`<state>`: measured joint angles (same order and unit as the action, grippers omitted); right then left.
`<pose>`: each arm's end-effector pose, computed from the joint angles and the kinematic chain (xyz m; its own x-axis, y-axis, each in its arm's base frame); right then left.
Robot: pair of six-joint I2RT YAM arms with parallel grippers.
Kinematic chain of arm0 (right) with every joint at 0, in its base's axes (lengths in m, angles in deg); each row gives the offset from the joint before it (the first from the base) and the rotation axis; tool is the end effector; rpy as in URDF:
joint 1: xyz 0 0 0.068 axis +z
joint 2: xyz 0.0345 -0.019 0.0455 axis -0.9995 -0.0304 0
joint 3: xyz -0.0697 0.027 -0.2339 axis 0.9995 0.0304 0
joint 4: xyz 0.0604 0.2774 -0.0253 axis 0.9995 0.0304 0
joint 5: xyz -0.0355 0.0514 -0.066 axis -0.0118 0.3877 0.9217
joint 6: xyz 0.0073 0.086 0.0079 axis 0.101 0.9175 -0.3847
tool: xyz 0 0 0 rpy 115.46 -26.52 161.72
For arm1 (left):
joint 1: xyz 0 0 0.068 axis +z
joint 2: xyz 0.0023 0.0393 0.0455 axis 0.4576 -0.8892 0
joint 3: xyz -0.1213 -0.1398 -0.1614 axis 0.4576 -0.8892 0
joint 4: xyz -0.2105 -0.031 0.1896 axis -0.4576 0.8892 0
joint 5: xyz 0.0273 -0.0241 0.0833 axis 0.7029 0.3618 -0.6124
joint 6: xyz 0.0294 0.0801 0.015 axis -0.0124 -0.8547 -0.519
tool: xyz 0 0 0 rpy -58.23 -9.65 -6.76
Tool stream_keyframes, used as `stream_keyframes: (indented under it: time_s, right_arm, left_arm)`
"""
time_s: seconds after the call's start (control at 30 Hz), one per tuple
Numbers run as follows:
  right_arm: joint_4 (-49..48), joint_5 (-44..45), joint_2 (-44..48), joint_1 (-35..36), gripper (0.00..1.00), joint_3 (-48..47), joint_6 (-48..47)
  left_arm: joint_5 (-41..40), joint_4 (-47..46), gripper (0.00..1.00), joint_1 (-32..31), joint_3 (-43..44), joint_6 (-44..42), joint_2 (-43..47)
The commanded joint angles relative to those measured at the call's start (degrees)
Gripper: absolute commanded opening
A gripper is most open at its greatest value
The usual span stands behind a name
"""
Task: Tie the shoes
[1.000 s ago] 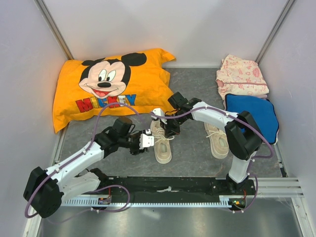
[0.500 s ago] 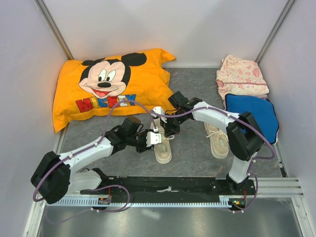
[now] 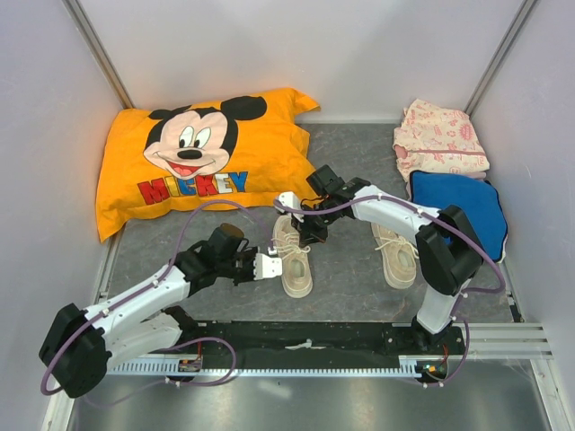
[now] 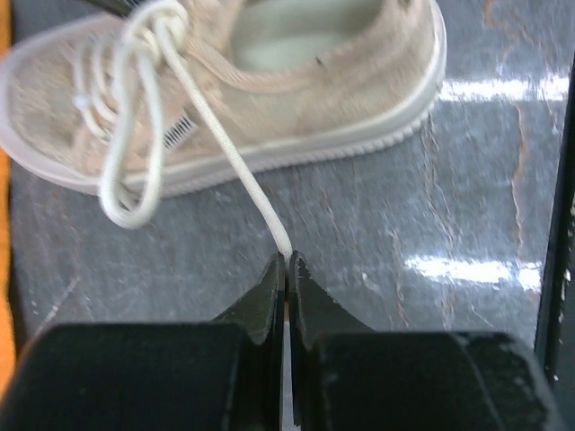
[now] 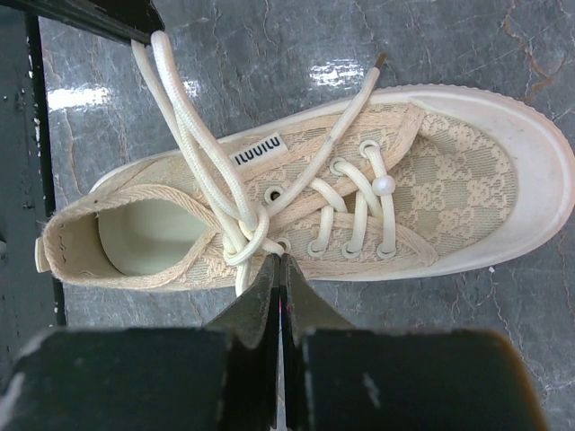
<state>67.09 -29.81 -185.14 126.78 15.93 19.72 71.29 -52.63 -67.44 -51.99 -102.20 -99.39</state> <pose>0.2781 0.2806 0.1458 -0.1291 -0.7330 -0.6679 -0.9847 0.0155 0.1733 0.1767 -0.1876 0.1344 0.1737 0.7116 -0.6808 0.9549 0.0473 0.2931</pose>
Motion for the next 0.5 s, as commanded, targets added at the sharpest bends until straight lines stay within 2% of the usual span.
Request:
stream_keyframes:
  time_s: [0.0,0.17,0.33,0.47]
  right_arm:
    - [-3.1,1.1,3.0,-0.3,0.0,0.9,2.8]
    - [-4.7,1.0,4.7,-0.8,0.0,2.9,5.8]
    - [-4.5,-1.7,5.2,-0.7,0.0,4.4,5.6]
    - [-2.5,-2.7,2.8,-0.6,0.02,3.0,4.9]
  left_arm:
    - [-2.3,4.7,0.02,0.2,-1.0,-3.0,1.2]
    - [-3.2,5.5,0.02,0.3,-1.5,-2.9,1.7]
    - [-1.2,5.0,0.16,0.3,-1.0,-2.9,2.1]
    - [-1.1,4.8,0.21,0.3,-0.2,-2.9,1.0]
